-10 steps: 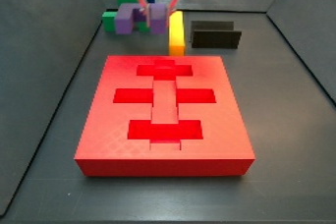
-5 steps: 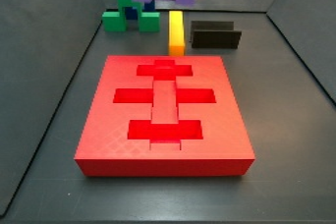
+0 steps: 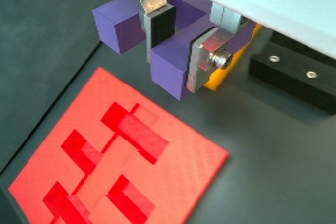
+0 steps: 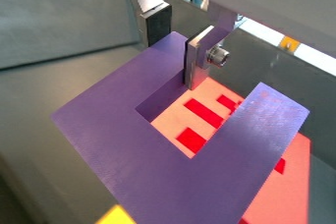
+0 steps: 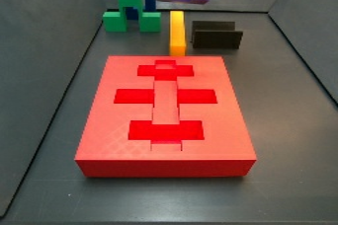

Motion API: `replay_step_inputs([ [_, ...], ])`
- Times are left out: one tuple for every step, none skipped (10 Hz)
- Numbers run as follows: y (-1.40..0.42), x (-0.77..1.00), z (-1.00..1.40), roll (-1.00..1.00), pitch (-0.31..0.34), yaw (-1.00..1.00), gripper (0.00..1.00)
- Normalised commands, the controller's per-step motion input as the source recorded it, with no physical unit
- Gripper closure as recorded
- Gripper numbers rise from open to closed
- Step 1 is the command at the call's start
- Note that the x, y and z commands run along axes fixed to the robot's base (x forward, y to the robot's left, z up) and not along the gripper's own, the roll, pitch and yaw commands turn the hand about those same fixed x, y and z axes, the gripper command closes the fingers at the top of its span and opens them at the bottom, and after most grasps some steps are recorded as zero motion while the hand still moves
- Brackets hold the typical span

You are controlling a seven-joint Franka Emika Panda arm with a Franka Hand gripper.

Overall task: Pick up the purple object. Move up. Place the purple object on the fixture. Regrasp the purple object. Move to above the board. Insert the purple object.
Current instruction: Place the purple object on the fixture.

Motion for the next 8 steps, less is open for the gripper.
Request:
replay_step_inputs([
  [0.54,0.92,0.0,-0.51,-0.1,-0.01,1.0],
  [0.45,0.98,-0.03,-0.52,-0.197,-0.09,1.0],
  [0.48,1.0,-0.13,-0.45,-0.117,-0.04,1.0],
  [0.42,1.0,-0.07,-0.29,0.0,-0.02,1.0],
  [0.39,1.0,-0.03,-0.23,0.011,-0.02,1.0],
  [0.4,1.0,-0.06,-0.26,0.034,0.0,1.0],
  [0.41,0.99,-0.1,-0.3,0.111,0.0,1.0],
  [0.39,0.89,-0.13,-0.31,0.18,0.0,1.0],
])
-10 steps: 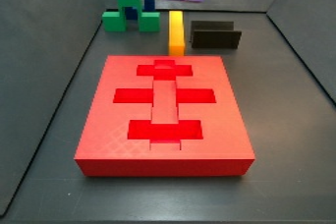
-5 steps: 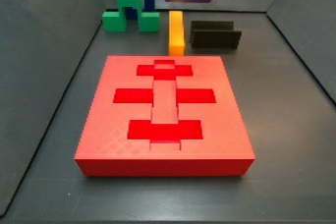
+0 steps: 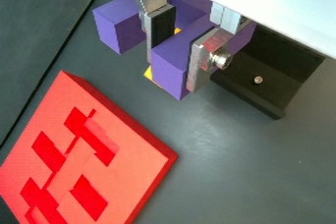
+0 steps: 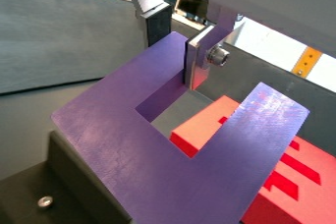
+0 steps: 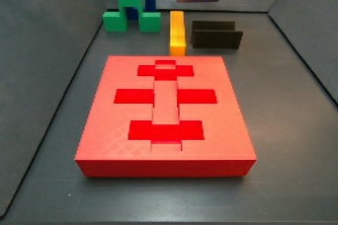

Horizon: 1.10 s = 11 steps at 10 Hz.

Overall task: Pick up the purple object. Move up. Place the purple object on the fixture. Regrasp the purple object. Move to above the board. Insert the purple object.
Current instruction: Place the purple object on the fixture.

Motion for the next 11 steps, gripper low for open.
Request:
replay_step_inputs([
  [0.26,0.61,-0.2,-0.3,0.131,-0.01,1.0],
  [0.0,0.08,-0.02,-0.04,0.011,0.0,1.0],
  [0.0,0.18,-0.12,0.0,0.0,0.08,1.0],
  [0.13,0.73,-0.38,-0.12,0.157,0.13,1.0],
  [0.26,0.94,-0.41,-0.17,0.277,0.01,1.0],
  [0.26,1.0,-0.41,-0.14,0.329,0.0,1.0],
  [0.26,0.94,-0.35,-0.23,0.314,-0.03,1.0],
  [0.23,0.93,-0.3,-0.27,0.28,-0.03,1.0],
  [0.07,1.0,-0.21,-0.26,0.274,-0.03,1.0],
  [0.0,0.9,-0.15,-0.25,0.249,-0.06,1.0],
  [0.0,0.1,0.0,-0.33,0.0,0.0,1.0],
])
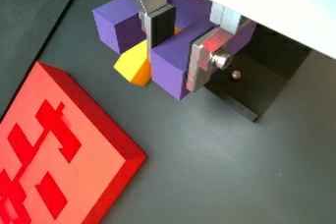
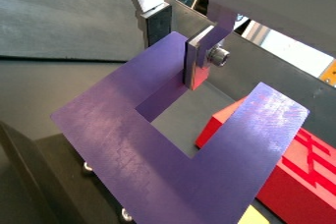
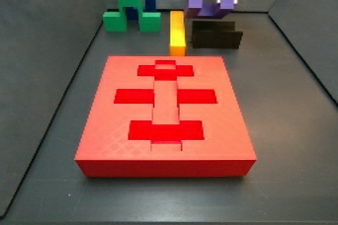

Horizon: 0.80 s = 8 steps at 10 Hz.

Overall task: Pick up the purple object. Move up. Place the purple object on the fixture. Regrasp the purple object. Move to above the board. Insert the purple object.
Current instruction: Place the purple object on the fixture.

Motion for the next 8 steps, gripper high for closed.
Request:
replay_step_inputs([
  [0.07,0.19,-0.09,-0.26,-0.18,0.01,1.0],
  [0.0,0.67,-0.28,-0.01,-0.011,-0.05,1.0],
  [0.01,0.83,-0.32,0.0,0.0,-0.29,1.0],
  [0.0,0.67,-0.27,0.0,-0.074,-0.35,1.0],
  [0.0,0.62,-0.19,0.0,-0.02,-0.33,1.0],
  [0.0,0.7,-0.16,0.0,-0.006,-0.29,1.0],
  [0.06,0.65,-0.17,-0.01,-0.011,-0.21,1.0],
  [0.05,0.51,-0.16,0.0,-0.003,-0.15,1.0],
])
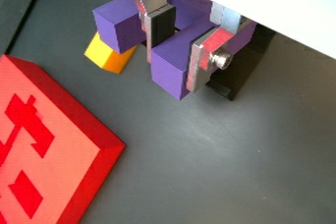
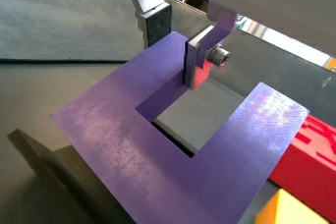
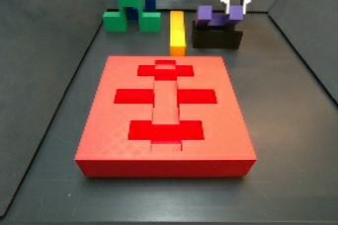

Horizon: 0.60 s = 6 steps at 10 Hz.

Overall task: Pick up the purple object. Move up. Place the purple object on the fixture. Regrasp the purple object. Move to above the board. Insert the purple object.
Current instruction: Place the purple object on the fixture.

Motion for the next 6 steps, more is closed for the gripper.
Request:
replay_step_inputs([
  [0.02,0.33,-0.17,0.0,0.0,-0.06,1.0],
  [0.01,0.35,-0.27,0.0,-0.04,-0.07,1.0],
  [0.0,0.28,-0.22,0.0,-0.003,-0.04,1.0],
  [0.0,0.11,-0.18,0.0,0.0,0.0,1.0],
  [0.0,0.01,-0.08,0.06,0.0,0.0,1.0],
  [0.0,0.0,-0.14,0.13,0.006,0.0,1.0],
])
